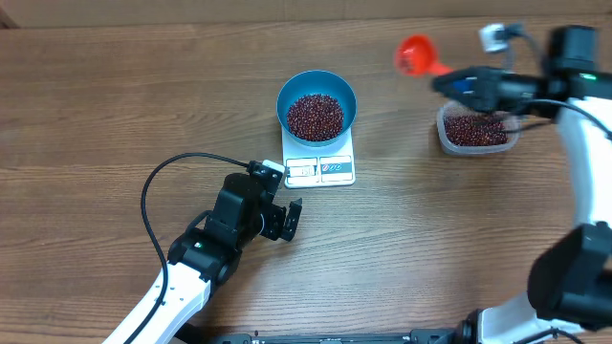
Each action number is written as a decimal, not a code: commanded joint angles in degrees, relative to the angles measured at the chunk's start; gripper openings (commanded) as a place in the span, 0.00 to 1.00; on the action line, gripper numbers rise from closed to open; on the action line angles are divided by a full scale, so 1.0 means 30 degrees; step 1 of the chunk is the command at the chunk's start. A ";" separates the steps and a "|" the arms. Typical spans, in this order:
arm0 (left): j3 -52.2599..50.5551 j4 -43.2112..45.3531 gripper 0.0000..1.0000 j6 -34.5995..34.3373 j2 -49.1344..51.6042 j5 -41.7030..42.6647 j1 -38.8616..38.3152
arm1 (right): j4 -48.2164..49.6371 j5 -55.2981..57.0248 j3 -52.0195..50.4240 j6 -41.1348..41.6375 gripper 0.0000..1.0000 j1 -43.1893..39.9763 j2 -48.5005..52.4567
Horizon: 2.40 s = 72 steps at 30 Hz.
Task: Scoop item into bowl and weigh 150g on scale
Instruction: 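Carry the red scoop with the right gripper back to the container, then lower the scoop into the container and open the right gripper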
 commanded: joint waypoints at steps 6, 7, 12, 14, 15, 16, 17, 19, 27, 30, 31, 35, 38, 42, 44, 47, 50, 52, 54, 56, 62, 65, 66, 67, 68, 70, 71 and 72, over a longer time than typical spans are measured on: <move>-0.0080 0.0015 1.00 -0.0262 0.0117 -0.0138 0.0080 | -0.2951 0.0423 0.0546 -0.1508 0.04 -0.5858 -0.1566; -0.0080 0.0015 0.99 -0.0262 0.0117 -0.0138 0.0080 | -0.3300 0.1188 0.0539 -0.1508 0.04 -0.6324 -0.1559; -0.0080 0.0015 0.99 -0.0262 0.0117 -0.0138 0.0080 | -0.4488 0.6696 0.0488 -0.1319 0.04 -0.6790 -0.1552; -0.0080 0.0015 0.99 -0.0262 0.0117 -0.0138 0.0080 | -0.4364 0.8597 0.0299 -0.0852 0.04 -0.6288 -0.1552; -0.0080 0.0007 0.99 -0.0262 0.0117 -0.0138 0.0080 | -0.4204 1.0032 0.0160 -0.0291 0.04 -0.5872 -0.1552; -0.0080 0.0015 0.99 -0.0262 0.0117 -0.0138 0.0080 | -0.3963 1.1730 -0.0022 0.0532 0.04 -0.5384 -0.1552; -0.0080 0.0015 1.00 -0.0262 0.0117 -0.0138 0.0080 | -0.3752 1.3580 -0.0197 0.1362 0.04 -0.4830 -0.1552; -0.0080 0.0015 1.00 -0.0262 0.0117 -0.0138 0.0080 | -0.3133 1.6859 -0.0597 0.2907 0.04 -0.3395 -0.1515; -0.0080 0.0015 1.00 -0.0262 0.0117 -0.0138 0.0080 | -0.1872 2.5930 -0.1129 0.6309 0.04 0.1778 -0.1086; -0.0080 0.0015 1.00 -0.0262 0.0117 -0.0138 0.0080 | -0.1982 2.8385 -0.1129 0.6819 0.04 0.3140 -0.0663; -0.0080 0.0015 1.00 -0.0262 0.0117 -0.0138 0.0080 | -0.2040 2.8793 -0.1137 0.6819 0.04 0.3534 -0.0561; -0.0080 0.0015 0.99 -0.0262 0.0117 -0.0138 0.0080 | -0.2266 2.9500 -0.1137 0.6805 0.04 0.4430 -0.0364; -0.0080 0.0015 1.00 -0.0262 0.0117 -0.0138 0.0080 | -0.2404 3.0061 -0.1129 0.6710 0.04 0.4794 -0.0364; -0.0080 0.0015 0.99 -0.0262 0.0117 -0.0138 0.0080 | -0.2892 3.0498 -0.1129 0.6652 0.04 0.5166 -0.0364; -0.0080 0.0015 1.00 -0.0262 0.0117 -0.0138 0.0080 | -0.2958 3.0731 -0.1129 0.6666 0.04 0.5238 -0.0364; -0.0080 0.0015 1.00 -0.0262 0.0117 -0.0138 0.0080 | -0.2922 3.0687 -0.1129 0.6710 0.04 0.5238 -0.0364; -0.0080 0.0015 1.00 -0.0262 0.0117 -0.0138 0.0080 | -0.2834 2.9937 -0.1129 0.7300 0.04 0.5056 -0.0364; -0.0080 0.0015 1.00 -0.0262 0.0117 -0.0138 0.0080 | -0.2805 2.8756 -0.1129 0.7992 0.04 0.4772 -0.0364; -0.0080 0.0015 1.00 -0.0262 0.0117 -0.0138 0.0080 | -0.2674 2.6760 -0.1137 0.8728 0.04 0.4226 -0.0364; -0.0080 0.0015 0.99 -0.0262 0.0117 -0.0138 0.0080 | -0.2346 2.4502 -0.1239 0.8728 0.04 0.3512 -0.0364; -0.0080 0.0015 1.00 -0.0262 0.0117 -0.0138 0.0080 | -0.0546 1.7580 -0.2368 0.8837 0.04 0.1202 -0.0364; -0.0080 0.0015 1.00 -0.0262 0.0117 -0.0138 0.0080 | 0.1224 1.4513 -0.3504 0.9894 0.04 0.0255 -0.0364; -0.0080 0.0015 0.99 -0.0262 0.0117 -0.0138 0.0080 | 0.1800 1.3901 -0.3905 1.0309 0.04 0.0029 -0.0364; -0.0080 0.0015 0.99 -0.0262 0.0117 -0.0138 0.0080 | 0.2353 1.3471 -0.4320 1.0885 0.04 -0.0160 -0.0364; -0.0080 0.0015 0.99 -0.0262 0.0117 -0.0138 0.0080 | 0.2820 1.3194 -0.4670 1.1584 0.04 -0.0335 -0.0364; -0.0080 0.0015 1.00 -0.0262 0.0117 -0.0138 0.0080 | 0.3541 1.3100 -0.5370 1.3041 0.06 -0.0532 -0.0364; -0.0080 0.0015 1.00 -0.0262 0.0117 -0.0138 0.0080 | 0.3832 1.3092 -0.5676 1.3551 0.14 -0.0576 -0.0364; -0.0080 0.0015 1.00 -0.0262 0.0117 -0.0138 0.0080 | 0.3949 1.3100 -0.5872 1.3777 0.31 -0.0576 -0.0364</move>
